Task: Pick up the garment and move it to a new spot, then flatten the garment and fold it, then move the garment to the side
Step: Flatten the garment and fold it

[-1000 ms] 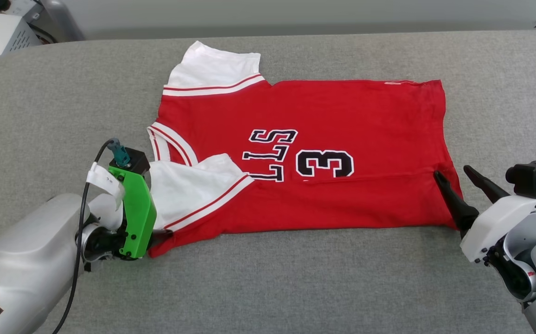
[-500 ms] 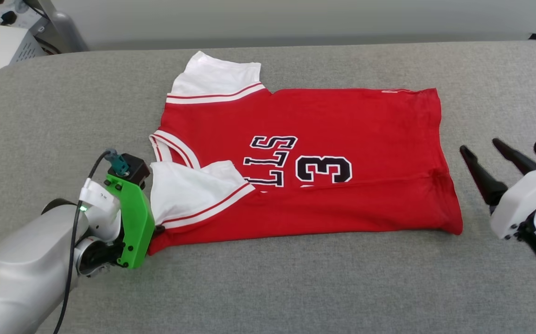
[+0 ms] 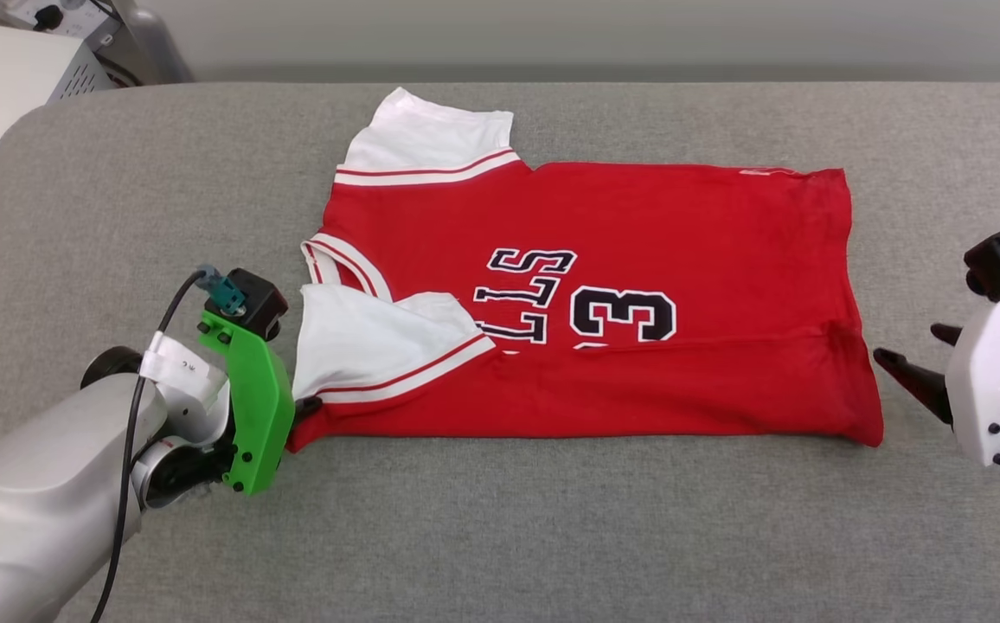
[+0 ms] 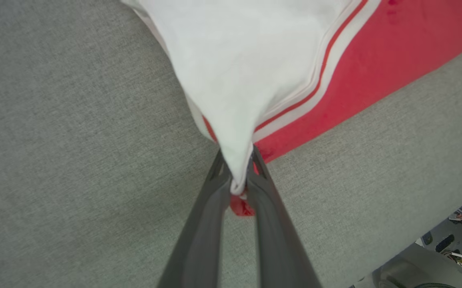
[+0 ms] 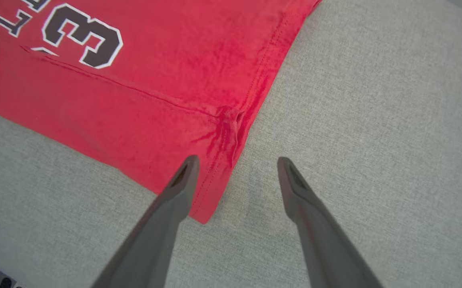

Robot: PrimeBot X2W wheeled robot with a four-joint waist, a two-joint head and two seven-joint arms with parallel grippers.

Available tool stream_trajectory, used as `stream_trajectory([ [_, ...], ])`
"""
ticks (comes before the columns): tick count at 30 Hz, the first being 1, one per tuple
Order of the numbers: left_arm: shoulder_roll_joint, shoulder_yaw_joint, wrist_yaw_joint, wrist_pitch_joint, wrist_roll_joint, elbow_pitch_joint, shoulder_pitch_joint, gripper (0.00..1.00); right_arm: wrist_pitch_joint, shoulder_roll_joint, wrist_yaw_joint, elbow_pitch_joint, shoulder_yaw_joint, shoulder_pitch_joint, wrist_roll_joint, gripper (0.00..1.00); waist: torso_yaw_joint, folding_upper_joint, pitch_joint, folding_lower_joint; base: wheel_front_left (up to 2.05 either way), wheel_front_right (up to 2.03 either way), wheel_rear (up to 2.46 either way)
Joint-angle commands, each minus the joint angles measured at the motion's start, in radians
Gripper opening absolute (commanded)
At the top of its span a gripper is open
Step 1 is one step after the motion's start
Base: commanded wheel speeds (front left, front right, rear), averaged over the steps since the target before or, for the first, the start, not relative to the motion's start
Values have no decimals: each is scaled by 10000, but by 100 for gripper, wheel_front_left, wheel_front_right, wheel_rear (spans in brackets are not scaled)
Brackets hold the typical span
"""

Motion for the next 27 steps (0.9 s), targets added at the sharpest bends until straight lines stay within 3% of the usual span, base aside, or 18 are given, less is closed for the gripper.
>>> stream_trajectory([
  [1,47,-33,-15,-85,225,-43,-246,0,245,51,-6,113,41,-159,77,100,75,0,139,0,0,0,0],
  [10,-42,-39,-15,-223,545,-248,-632,0,512,806,-6,1538,347,-319,-175,100,286,0,655,0,0,0,0],
  [17,-112,-69,-15,-381,676,-201,-640,0,191,1400,-6,2922,1388,-156,-256,100,371,0,845,0,0,0,0],
  [18,-100,-75,-15,-414,667,-178,-598,0,66,1417,-6,2949,1511,-178,-161,67,348,0,820,0,0,0,0],
  [19,-81,-82,-15,-440,658,-162,-558,0,-98,1416,-6,2964,1556,-206,-98,0,324,0,791,0,0,0,0],
  [27,71,-148,-15,-604,403,-36,-5,0,-1374,920,-6,2669,1681,-191,208,0,120,0,126,0,0,0,0],
])
